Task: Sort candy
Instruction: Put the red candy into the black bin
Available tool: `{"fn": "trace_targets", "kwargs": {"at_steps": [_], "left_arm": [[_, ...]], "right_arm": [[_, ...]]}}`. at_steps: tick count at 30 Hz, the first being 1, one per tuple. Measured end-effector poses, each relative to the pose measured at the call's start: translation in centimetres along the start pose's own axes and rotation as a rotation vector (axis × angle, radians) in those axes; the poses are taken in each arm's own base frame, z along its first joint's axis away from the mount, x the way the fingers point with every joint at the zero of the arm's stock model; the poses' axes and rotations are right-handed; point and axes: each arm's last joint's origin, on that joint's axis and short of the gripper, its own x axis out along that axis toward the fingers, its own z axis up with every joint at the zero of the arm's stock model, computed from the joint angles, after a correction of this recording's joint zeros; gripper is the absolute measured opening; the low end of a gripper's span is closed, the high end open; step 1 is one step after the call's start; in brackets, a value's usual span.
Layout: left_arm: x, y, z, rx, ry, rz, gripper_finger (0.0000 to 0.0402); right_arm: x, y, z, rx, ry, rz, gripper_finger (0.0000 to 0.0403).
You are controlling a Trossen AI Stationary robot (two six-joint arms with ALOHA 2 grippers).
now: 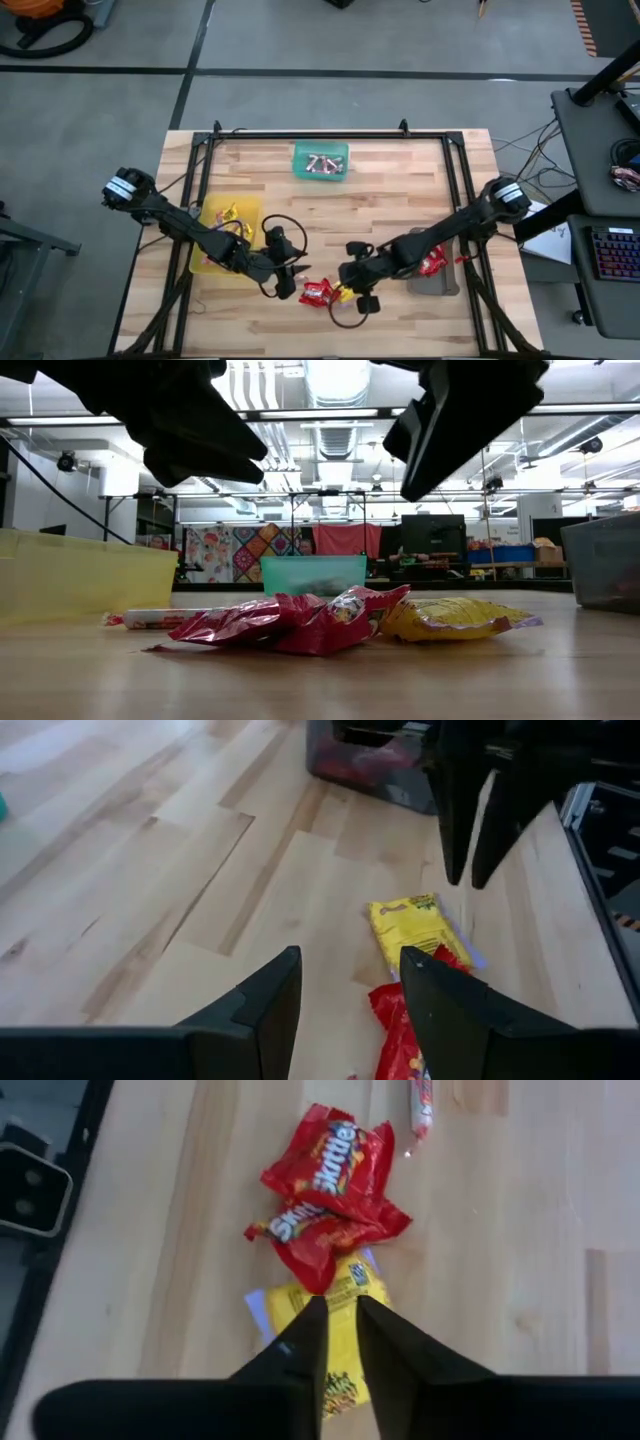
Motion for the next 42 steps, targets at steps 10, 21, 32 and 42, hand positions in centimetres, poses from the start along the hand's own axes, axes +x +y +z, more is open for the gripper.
{"fn": "trace_targets", "kwargs": {"at_steps": [10,21,32,42], "left_arm": [[-1.2,-2.5,-0.6,-0.015,-0.059,-0.110,0.0155],[-0.4,-5.0,-2.3,-0.032,-0.180,-0.199,0.0155],[0.1,-5.2,-2.7,-0.041,-0.193,-0.208,0.0155],[0.1,-5.2,-2.7,-0.039,-0.192,-0.207,0.0155]], "right_arm": [[0.1,1.5,0.5,-0.007,-0.010,0.023,0.0151],[-0.1,3.7,0.0,-0.062,-0.051,-0.043,0.0176],[-0.1,5.1,-0.1,-0.083,-0.137,-0.035,0.0176],[-0.1,5.4,0.4,-0.144,-0.207,-0.016,0.0176]]}}
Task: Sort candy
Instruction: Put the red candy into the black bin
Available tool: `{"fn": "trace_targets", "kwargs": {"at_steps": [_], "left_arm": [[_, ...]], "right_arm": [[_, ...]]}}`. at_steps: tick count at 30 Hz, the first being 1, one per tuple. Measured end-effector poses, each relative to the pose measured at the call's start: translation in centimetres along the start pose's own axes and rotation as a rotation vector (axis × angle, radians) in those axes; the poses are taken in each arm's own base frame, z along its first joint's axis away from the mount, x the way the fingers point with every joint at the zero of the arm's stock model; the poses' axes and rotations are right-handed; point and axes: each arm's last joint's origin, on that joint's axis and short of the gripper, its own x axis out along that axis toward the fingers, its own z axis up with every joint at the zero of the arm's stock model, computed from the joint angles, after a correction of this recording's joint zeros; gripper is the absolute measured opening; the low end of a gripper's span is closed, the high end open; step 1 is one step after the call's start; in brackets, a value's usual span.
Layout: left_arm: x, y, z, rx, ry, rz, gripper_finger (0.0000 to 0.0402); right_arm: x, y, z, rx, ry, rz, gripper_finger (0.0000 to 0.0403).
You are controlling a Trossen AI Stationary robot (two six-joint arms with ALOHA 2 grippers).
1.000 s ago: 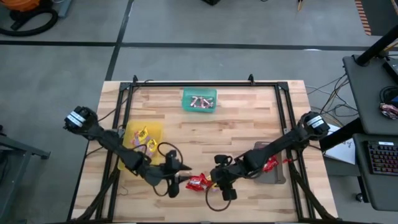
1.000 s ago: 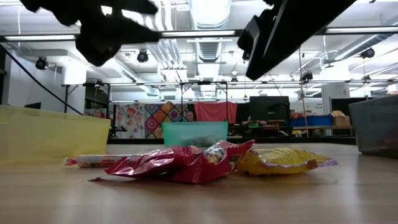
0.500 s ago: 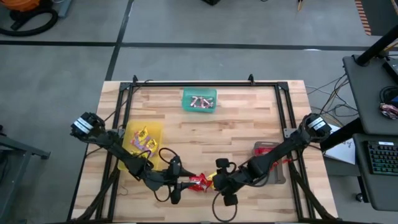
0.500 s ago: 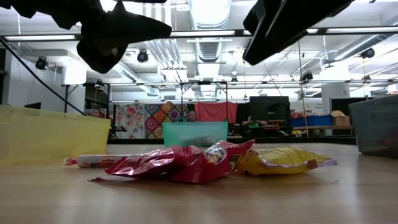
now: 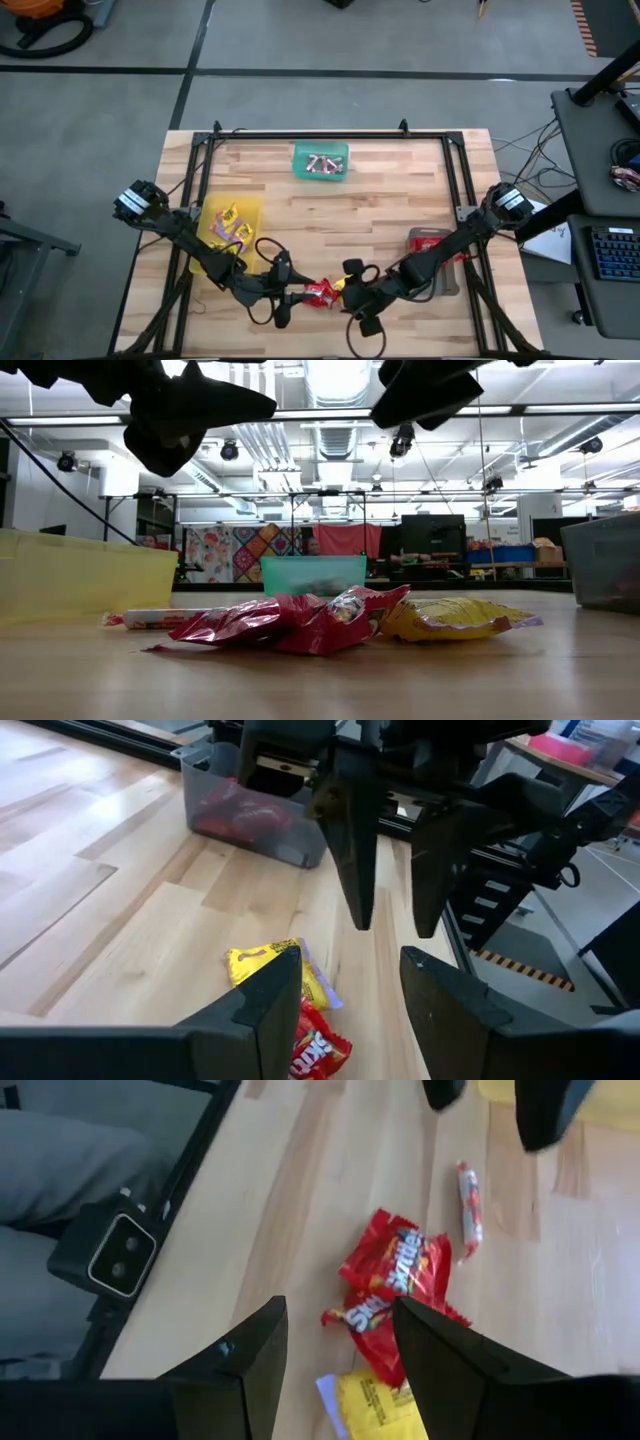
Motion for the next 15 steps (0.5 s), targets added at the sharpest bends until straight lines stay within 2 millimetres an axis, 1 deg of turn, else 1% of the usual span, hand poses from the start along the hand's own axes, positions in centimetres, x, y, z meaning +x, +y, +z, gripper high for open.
{"fn": "trace_targets", "kwargs": {"at_steps": [6,9,12,15], "left_arm": [[0.0,0.0,0.1,0.025,-0.001,0.000,0.0155],[0.0,0.0,0.1,0.026,-0.001,0.001,0.0155],[-0.2,0.0,0.0,0.038,0.019,-0.002,0.0155],[-0.4,-0.2,-0.1,0.021,0.063,-0.053,0.0155]], "right_arm": [[0.1,0.0,-0.2,-0.048,-0.004,0.001,0.0176],[0.9,0.0,-0.5,-0.059,-0.017,0.003,0.0176],[2.2,0.1,-1.3,-0.067,0.008,-0.002,0.0176],[3.3,0.2,-1.9,-0.070,0.023,-0.004,0.0176]]}}
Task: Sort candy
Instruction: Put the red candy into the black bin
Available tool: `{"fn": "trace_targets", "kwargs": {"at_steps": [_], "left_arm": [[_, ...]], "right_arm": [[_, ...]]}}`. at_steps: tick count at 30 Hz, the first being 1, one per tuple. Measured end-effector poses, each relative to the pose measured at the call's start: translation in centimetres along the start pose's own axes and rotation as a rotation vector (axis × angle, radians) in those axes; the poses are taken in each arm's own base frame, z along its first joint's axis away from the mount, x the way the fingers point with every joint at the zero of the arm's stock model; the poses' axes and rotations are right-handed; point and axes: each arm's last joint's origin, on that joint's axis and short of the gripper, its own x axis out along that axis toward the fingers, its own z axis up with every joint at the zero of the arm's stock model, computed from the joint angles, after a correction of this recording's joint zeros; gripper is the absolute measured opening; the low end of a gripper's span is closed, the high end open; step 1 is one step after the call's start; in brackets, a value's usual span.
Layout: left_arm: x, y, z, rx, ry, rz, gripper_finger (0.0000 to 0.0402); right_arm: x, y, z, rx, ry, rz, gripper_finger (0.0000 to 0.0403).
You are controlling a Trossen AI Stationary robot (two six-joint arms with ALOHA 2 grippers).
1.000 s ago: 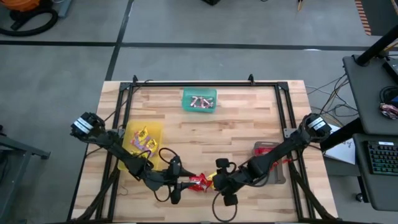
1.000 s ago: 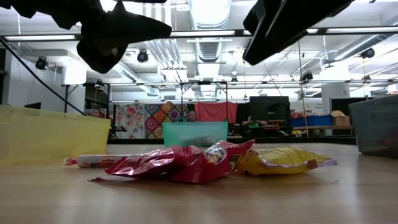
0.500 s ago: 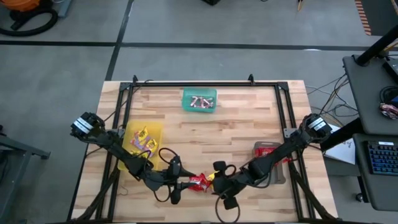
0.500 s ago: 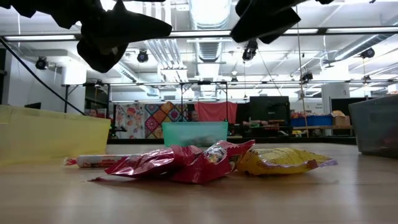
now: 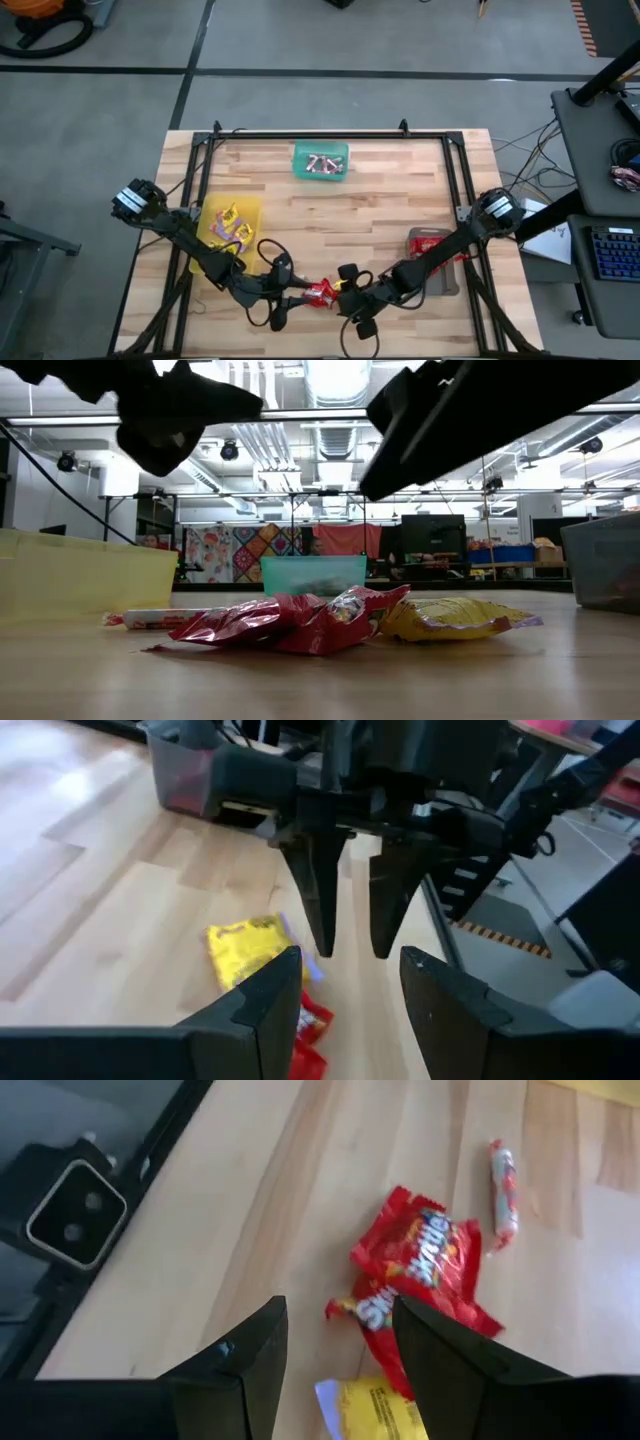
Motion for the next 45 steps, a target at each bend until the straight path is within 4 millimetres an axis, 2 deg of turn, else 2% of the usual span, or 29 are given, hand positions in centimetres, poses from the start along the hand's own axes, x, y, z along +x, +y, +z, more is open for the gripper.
{"fn": "trace_targets", "kwargs": {"at_steps": [7,12,18,26,34,39,45], "left_arm": [[-0.2,-0.2,-0.3,-0.019,0.039,-0.018,0.0155],[-0.3,-0.1,-0.4,-0.010,0.053,-0.010,0.0155],[-0.2,0.0,-0.5,0.031,0.053,-0.003,0.0155],[-0.4,-0.1,-0.3,0.018,0.046,-0.005,0.0155],[-0.6,-0.2,0.2,0.015,0.031,-0.014,0.0155],[-0.6,-0.2,0.2,0.012,0.031,-0.014,0.0155],[-0.6,-0.2,0.3,0.011,0.030,-0.014,0.0155]], "right_arm": [[1.8,-0.1,-0.2,-0.012,-0.063,-0.050,0.0176],[2.3,-1.0,0.3,-0.077,-0.108,-0.087,0.0176],[3.0,-2.0,0.5,-0.062,-0.142,-0.103,0.0176],[6.3,-2.2,-1.4,-0.052,-0.123,-0.115,0.0176],[7.4,-2.9,-2.1,-0.009,-0.097,-0.130,0.0174],[7.6,-4.0,-2.4,0.029,-0.062,-0.149,0.0145],[7.7,-4.8,-2.5,0.055,-0.044,-0.162,0.0065]]}}
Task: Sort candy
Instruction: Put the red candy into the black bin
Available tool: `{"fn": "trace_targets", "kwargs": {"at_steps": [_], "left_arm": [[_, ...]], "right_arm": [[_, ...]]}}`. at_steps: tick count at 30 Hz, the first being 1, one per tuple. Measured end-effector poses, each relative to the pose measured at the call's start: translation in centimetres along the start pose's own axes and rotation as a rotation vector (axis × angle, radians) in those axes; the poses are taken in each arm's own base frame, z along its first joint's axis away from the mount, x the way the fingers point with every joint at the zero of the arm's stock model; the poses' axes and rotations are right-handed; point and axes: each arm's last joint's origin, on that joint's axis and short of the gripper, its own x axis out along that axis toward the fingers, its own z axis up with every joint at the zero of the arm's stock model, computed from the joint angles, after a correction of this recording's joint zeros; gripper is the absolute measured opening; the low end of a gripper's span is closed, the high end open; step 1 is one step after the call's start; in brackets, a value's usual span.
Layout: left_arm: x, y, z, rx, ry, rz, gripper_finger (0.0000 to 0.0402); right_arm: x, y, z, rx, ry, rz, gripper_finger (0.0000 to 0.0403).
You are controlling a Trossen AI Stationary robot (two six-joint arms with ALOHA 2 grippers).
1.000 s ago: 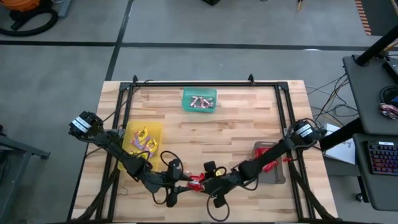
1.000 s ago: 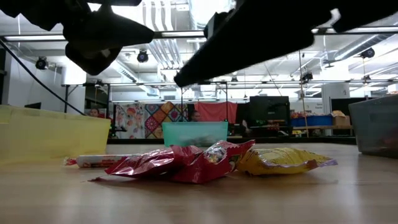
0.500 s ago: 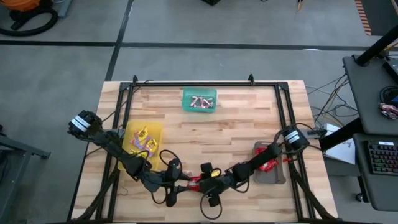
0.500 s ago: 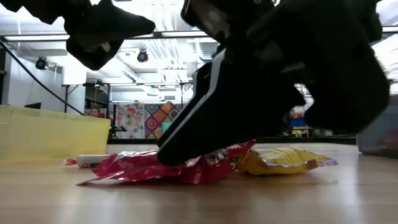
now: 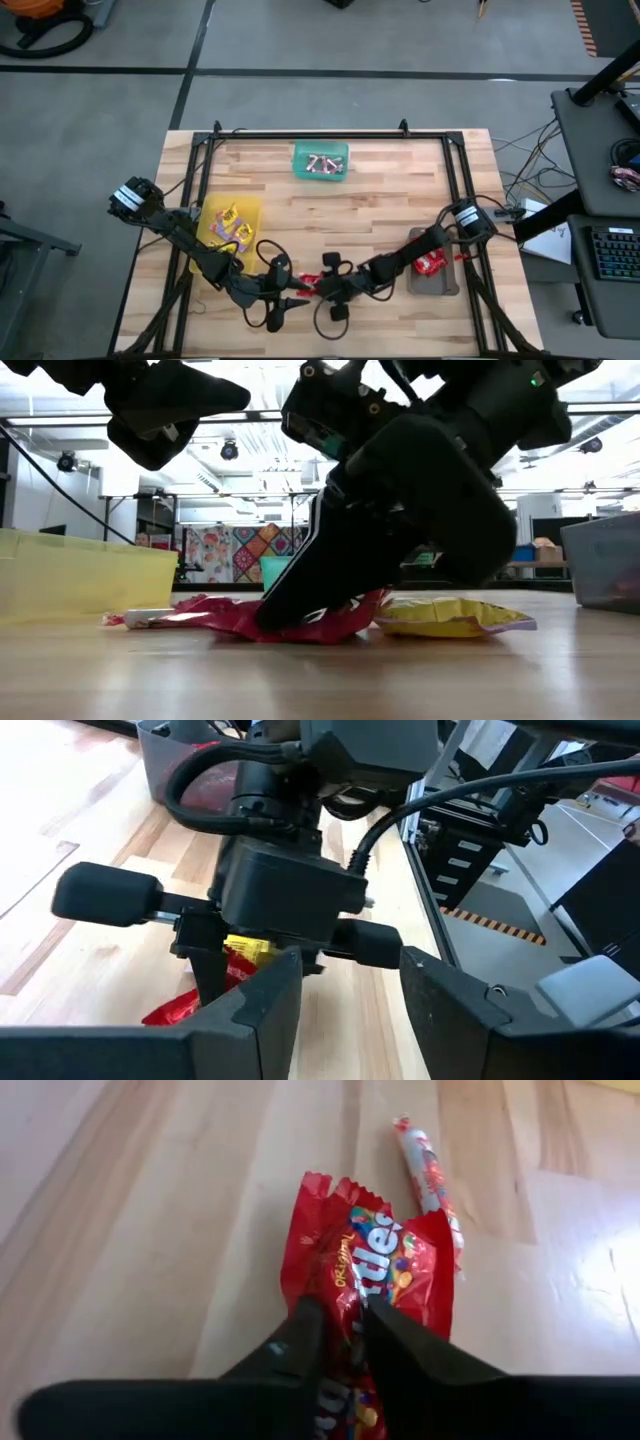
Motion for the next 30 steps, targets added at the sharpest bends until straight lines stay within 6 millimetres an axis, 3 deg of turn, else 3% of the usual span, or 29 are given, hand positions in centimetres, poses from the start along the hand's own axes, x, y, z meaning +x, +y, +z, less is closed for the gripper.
{"fn": "trace_targets", "kwargs": {"at_steps": [4,9,14,22,30], "left_arm": [[0.0,0.0,0.0,0.001,0.002,0.000,0.0155],[-0.3,0.0,0.0,0.012,0.016,0.004,0.0155],[-1.3,0.3,0.5,0.009,0.064,0.033,0.0155],[-3.3,0.5,1.7,0.027,0.112,0.053,0.0155],[-3.5,0.7,1.6,0.040,0.132,0.065,0.0155]], "right_arm": [[-0.1,-0.1,0.2,-0.021,0.000,0.004,0.0017],[-0.9,-0.1,1.1,-0.019,-0.015,0.008,0.0014],[-3.0,-0.6,3.0,-0.005,-0.052,0.009,0.0013],[-8.9,-2.5,5.7,0.066,-0.020,-0.013,0.0012],[-16.2,-4.5,5.8,0.324,0.137,-0.057,0.0012]]}}
